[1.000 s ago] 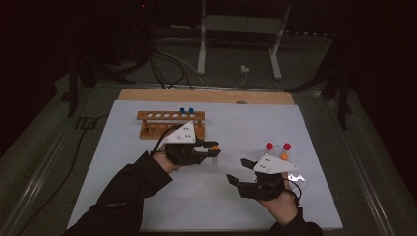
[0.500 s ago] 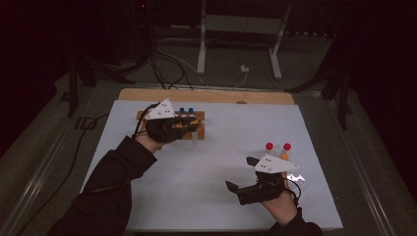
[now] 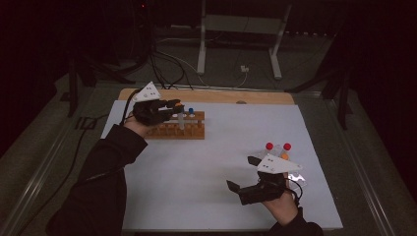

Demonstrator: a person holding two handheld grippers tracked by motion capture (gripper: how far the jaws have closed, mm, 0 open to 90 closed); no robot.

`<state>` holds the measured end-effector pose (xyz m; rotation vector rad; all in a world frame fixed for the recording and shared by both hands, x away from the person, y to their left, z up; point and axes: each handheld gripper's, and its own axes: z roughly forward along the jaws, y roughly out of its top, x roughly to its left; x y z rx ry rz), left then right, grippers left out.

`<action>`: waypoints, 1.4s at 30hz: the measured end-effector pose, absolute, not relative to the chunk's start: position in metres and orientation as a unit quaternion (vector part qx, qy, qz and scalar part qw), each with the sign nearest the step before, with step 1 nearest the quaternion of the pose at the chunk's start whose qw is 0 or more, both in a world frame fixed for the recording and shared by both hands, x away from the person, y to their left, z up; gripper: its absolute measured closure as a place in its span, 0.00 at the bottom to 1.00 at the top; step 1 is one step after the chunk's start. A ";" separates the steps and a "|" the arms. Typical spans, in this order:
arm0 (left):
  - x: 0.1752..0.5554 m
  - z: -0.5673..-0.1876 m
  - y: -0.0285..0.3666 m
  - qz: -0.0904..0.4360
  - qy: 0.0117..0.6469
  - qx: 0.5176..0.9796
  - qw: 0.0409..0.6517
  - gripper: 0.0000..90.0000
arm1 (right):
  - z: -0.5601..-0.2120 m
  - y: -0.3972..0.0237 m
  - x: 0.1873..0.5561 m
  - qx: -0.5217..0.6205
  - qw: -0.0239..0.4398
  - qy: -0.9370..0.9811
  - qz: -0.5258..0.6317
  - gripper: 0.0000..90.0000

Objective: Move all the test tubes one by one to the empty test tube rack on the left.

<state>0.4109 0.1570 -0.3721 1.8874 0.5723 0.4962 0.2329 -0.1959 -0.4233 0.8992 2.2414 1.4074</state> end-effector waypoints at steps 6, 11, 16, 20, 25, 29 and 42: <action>0.427 -0.372 0.163 0.238 0.259 0.781 0.516 0.80 | -0.423 -0.197 0.233 0.320 0.177 0.786 0.499 0.00; 0.442 -0.376 0.166 0.258 0.278 0.773 0.508 0.80 | -0.422 -0.199 0.232 0.318 0.182 0.785 0.499 0.00; 0.454 -0.387 0.167 0.259 0.304 0.763 0.509 0.80 | -0.422 -0.200 0.233 0.321 0.183 0.782 0.501 0.00; 0.457 -0.398 0.164 0.261 0.308 0.766 0.501 0.80 | -0.422 -0.201 0.233 0.322 0.183 0.780 0.504 0.00; 0.459 -0.409 0.159 0.255 0.308 0.771 0.495 0.80 | -0.422 -0.201 0.232 0.321 0.183 0.782 0.502 0.00; 0.460 -0.421 0.158 0.250 0.313 0.776 0.487 0.80 | -0.423 -0.202 0.233 0.322 0.181 0.782 0.502 0.00; 0.464 -0.449 0.157 0.236 0.329 0.782 0.474 0.80 | -0.425 -0.201 0.234 0.320 0.178 0.785 0.499 0.00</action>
